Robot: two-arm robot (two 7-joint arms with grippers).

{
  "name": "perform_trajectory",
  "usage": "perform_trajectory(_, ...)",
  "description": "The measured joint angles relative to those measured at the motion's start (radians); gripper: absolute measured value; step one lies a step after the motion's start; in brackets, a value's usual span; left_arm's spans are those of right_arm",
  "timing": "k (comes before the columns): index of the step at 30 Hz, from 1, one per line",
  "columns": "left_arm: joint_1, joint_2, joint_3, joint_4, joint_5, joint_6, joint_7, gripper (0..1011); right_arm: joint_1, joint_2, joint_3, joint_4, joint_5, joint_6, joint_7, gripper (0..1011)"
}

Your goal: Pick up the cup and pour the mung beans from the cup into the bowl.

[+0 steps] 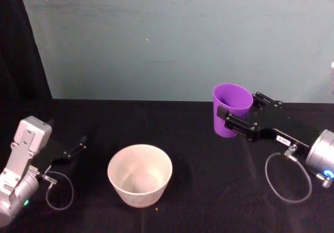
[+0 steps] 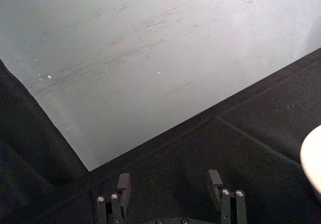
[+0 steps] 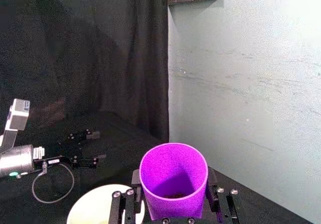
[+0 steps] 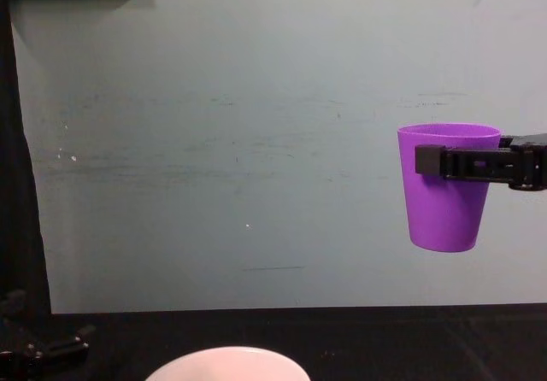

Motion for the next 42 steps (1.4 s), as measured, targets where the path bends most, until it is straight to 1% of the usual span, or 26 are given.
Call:
perform_trajectory(37,0.000,0.000,0.000,0.000,0.000,0.000,0.000,1003,0.000,0.000,0.000,0.000,0.000,0.000,0.000,739)
perform_trajectory(40,0.000,0.000,0.000,0.000,0.000,0.000,0.000,1003,0.007,0.002,-0.006,0.007,0.001,0.000,0.000,738)
perform_trajectory(42,0.000,0.000,0.000,0.000,0.000,0.000,0.000,1003,0.027,0.002,-0.018,0.032,0.001,0.001,0.001,739)
